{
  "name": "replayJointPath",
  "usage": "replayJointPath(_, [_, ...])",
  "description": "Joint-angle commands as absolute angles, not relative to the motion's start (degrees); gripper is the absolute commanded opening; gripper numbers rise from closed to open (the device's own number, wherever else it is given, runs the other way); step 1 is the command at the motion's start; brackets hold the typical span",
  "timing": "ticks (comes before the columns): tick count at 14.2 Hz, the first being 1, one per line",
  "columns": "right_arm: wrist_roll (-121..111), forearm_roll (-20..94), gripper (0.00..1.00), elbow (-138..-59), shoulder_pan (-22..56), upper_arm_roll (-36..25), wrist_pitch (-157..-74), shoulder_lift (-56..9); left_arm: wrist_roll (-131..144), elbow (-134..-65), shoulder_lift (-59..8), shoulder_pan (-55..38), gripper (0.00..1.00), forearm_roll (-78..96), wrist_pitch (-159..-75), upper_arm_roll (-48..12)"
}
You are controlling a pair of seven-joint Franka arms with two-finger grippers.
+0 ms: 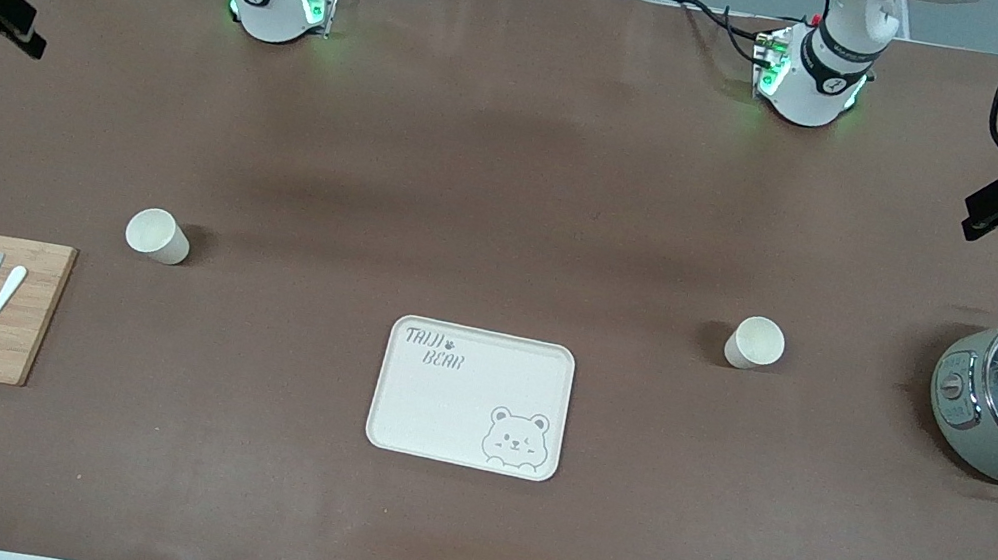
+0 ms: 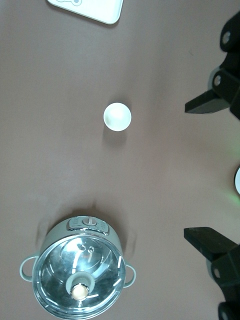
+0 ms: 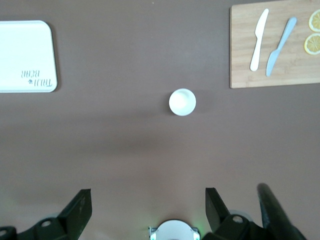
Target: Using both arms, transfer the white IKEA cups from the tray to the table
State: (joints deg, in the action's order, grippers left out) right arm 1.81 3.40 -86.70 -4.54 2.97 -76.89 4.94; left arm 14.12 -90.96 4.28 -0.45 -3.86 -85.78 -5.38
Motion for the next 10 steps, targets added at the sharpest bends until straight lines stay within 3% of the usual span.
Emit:
replayJointPath(1, [2.8,2.4,1.0,-89.3,-4.6,3.1,-77.3,6.4,9.9,-93.7,6.2,1.0,1.0,-2.8,-88.6,-5.5])
replayJointPath(10, [2.8,-1.8,1.0,-88.5,-2.7,3.0,-80.3,4.1,2.7,-92.7,5.6,1.0,1.0,0.2,-91.1,-5.5])
